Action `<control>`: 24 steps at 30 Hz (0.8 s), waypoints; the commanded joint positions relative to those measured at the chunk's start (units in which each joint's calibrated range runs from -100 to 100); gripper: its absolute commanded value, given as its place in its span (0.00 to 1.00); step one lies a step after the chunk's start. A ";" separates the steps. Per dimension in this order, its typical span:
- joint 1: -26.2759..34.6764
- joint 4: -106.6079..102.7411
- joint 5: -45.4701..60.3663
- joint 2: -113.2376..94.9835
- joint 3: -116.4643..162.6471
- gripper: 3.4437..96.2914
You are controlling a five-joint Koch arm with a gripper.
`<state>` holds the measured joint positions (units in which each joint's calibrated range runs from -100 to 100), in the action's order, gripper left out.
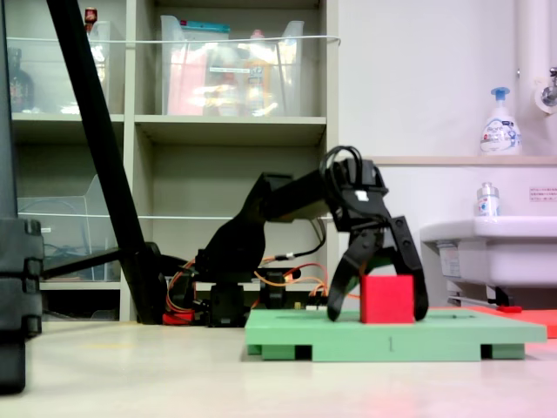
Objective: Put the square block into the corresponding hole
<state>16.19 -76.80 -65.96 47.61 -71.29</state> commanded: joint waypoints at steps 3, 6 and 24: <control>-0.34 1.26 -0.20 -2.21 -0.70 0.96; -0.10 0.97 -0.05 -7.38 -0.70 0.99; -5.47 -20.70 40.24 -89.23 -0.40 0.58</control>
<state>11.79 -97.55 -29.96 -36.11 -70.80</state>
